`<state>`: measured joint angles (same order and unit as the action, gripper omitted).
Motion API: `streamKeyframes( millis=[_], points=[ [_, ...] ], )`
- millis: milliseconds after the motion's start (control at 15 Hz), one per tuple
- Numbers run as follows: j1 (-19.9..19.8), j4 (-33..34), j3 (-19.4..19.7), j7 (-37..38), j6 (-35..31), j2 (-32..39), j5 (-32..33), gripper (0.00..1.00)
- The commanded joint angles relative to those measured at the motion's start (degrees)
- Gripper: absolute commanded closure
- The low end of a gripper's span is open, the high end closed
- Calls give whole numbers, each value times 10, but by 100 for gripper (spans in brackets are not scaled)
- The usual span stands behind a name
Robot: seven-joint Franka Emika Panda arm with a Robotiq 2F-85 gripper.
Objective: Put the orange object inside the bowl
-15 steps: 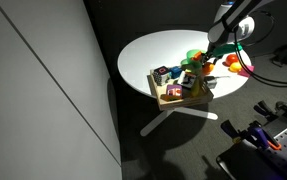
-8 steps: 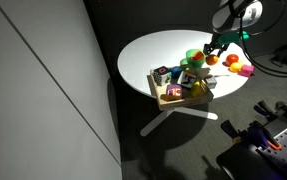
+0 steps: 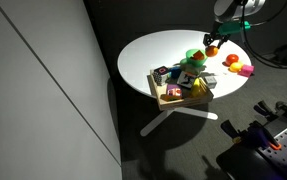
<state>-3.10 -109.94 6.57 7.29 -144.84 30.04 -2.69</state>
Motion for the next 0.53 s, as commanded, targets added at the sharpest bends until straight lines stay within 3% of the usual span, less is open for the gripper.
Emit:
streamKeyframes(
  millis=[0,467],
  points=[
    [3,31,-4,22,-7,18,-2,51],
    [18,64,-4,47,-64,67,1,51]
  ],
)
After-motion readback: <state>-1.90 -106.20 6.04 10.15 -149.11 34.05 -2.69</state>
